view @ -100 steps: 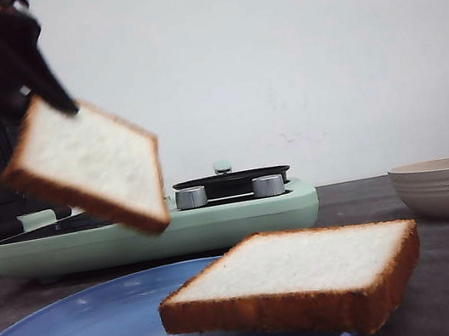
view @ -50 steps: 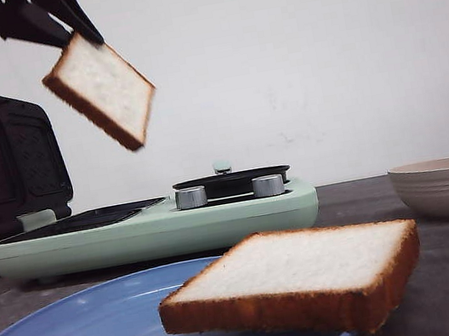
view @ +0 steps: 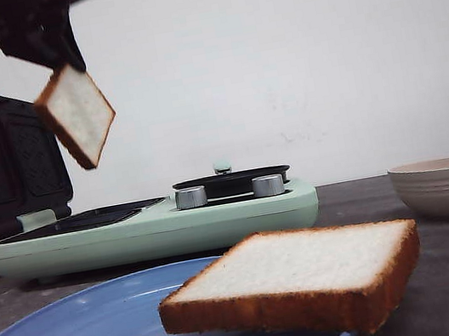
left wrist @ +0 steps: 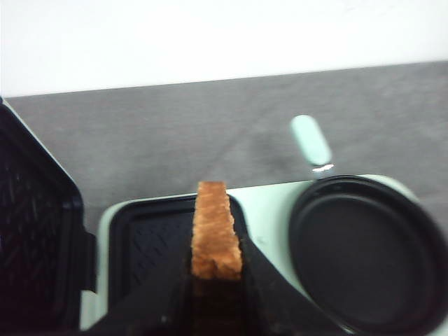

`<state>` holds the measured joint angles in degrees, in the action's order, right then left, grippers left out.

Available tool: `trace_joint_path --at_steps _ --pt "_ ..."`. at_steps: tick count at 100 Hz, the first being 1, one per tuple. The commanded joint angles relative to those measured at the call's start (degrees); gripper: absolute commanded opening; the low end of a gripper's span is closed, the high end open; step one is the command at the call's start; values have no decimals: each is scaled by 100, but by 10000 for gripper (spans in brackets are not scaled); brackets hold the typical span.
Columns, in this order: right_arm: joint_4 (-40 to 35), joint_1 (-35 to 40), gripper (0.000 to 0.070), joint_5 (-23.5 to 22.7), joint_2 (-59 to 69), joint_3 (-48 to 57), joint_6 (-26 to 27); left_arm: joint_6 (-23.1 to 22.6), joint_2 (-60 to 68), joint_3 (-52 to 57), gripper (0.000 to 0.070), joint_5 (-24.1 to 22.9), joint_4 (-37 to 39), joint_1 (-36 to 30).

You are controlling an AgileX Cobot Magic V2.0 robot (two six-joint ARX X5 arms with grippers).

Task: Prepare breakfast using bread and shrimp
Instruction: 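Lift the bread slice and carry it over the sandwich maker plates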

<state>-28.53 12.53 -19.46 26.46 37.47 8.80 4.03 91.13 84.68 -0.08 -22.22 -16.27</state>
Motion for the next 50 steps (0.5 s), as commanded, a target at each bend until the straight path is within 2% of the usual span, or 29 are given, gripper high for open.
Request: trace_joint_path --at_steps 1,9,18,33,50 --pt "13 22 565 7 52 74 -50 -236 232 127 4 -96 181 -35" --pt "-11 22 565 4 92 74 -50 -356 501 232 4 -240 208 -68" --pt "-57 22 565 4 118 74 -50 -695 807 455 4 -522 146 -164" --pt "-133 20 565 11 120 74 -52 -1591 1244 885 3 -1189 120 -378" --pt "-245 20 565 11 118 74 -52 -2662 1631 1318 3 -1464 181 -527"
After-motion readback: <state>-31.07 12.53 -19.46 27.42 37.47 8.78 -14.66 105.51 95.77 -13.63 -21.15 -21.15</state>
